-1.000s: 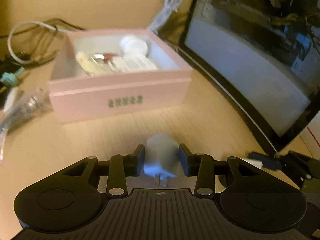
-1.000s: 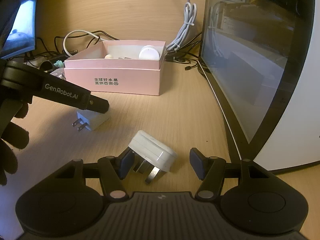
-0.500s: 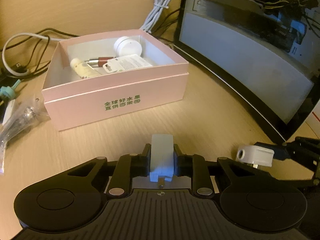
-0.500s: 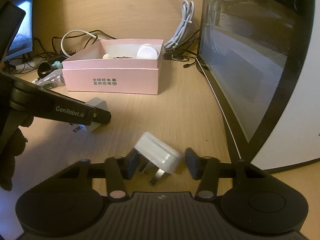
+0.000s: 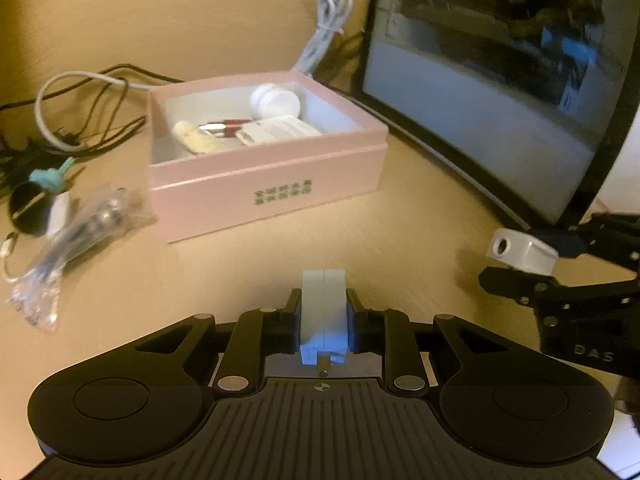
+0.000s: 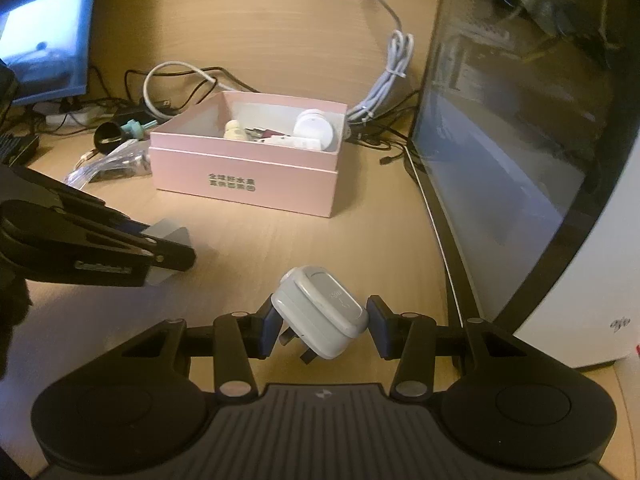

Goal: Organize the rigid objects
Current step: 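Carry the charger and plug into the pink box and open both tools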

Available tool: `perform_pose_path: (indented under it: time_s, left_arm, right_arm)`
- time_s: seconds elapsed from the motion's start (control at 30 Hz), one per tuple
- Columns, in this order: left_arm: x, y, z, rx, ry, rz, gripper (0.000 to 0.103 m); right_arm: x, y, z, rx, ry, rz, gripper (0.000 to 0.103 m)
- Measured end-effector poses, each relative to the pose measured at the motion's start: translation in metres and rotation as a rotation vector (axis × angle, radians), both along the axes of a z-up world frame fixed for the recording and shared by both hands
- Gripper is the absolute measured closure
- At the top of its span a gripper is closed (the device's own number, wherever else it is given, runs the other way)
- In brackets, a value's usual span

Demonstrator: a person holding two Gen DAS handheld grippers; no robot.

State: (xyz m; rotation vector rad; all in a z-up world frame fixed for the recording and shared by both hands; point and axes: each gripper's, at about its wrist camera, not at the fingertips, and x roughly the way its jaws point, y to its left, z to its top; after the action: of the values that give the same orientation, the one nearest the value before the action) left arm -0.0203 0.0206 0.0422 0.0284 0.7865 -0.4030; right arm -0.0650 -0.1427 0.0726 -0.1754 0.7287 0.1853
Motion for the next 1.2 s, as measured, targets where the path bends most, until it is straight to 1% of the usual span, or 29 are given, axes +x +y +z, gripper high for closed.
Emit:
perform_pose_path:
  time_s: [0.07,0.1,0.2,0.3,0.37,0.43,0.47,0.5,0.57,0.63,0.7,0.77,0.83,0.9,1.0,1.1,1.2]
  left_arm:
    - [-0.002,0.01,0.018,-0.05,-0.021,0.007,0.079]
    - [-0.001,0.013,0.028,-0.061,-0.041,0.005,0.079]
    - [0.016,0.018,0.065,-0.086,-0.12,-0.006,0.079]
    - [0.048,0.025,0.106,-0.107,-0.195,-0.003,0.079]
    - [0.077,0.027,0.131,-0.115,-0.206,0.012,0.079]
    - [0.107,0.029,0.146,-0.141,-0.208,0.021,0.078]
    - [0.12,0.029,0.148,-0.144,-0.191,0.026,0.078]
    - [0.134,0.029,0.146,-0.143,-0.163,0.036,0.078]
    - [0.153,0.029,0.135,-0.13,-0.111,0.051,0.078]
    - [0.158,0.027,0.117,-0.092,-0.092,0.036,0.078]
    - [0.157,0.028,0.102,-0.07,-0.077,0.023,0.078]
    - [0.156,0.033,0.088,-0.078,-0.05,0.022,0.078]
    - [0.156,0.045,0.08,-0.109,-0.029,0.047,0.077]
    - [0.158,0.061,0.076,-0.142,-0.016,0.077,0.077]
    - [0.158,0.09,0.065,-0.165,0.013,0.126,0.077]
    - [0.153,0.114,0.052,-0.147,0.046,0.142,0.077]
    - [0.141,0.13,0.041,-0.118,0.078,0.106,0.077]
  right_arm:
    - [0.001,0.001,0.007,0.01,-0.005,0.011,0.058]
    - [0.003,0.002,0.013,0.02,-0.013,0.017,0.058]
    - [0.018,0.009,0.038,0.041,-0.081,0.038,0.058]
    - [0.045,0.027,0.067,0.02,-0.191,0.077,0.058]
    - [0.069,0.037,0.088,0.026,-0.254,0.095,0.058]
    - [0.099,0.046,0.107,0.027,-0.301,0.108,0.057]
    - [0.112,0.05,0.112,0.029,-0.302,0.118,0.055]
    - [0.125,0.052,0.116,0.035,-0.297,0.119,0.047]
    - [0.143,0.052,0.116,0.051,-0.276,0.087,0.038]
    - [0.145,0.052,0.107,0.069,-0.239,0.073,0.038]
    - [0.137,0.051,0.093,0.079,-0.206,0.089,0.037]
    - [0.126,0.054,0.073,0.051,-0.167,0.103,0.037]
    - [0.114,0.057,0.054,0.03,-0.119,0.121,0.037]
    - [0.102,0.059,0.041,0.025,-0.091,0.137,0.037]
    - [0.085,0.058,0.029,0.029,-0.063,0.147,0.037]
    - [0.07,0.057,0.019,0.04,-0.024,0.142,0.037]
    - [0.062,0.056,0.013,0.038,-0.004,0.135,0.037]
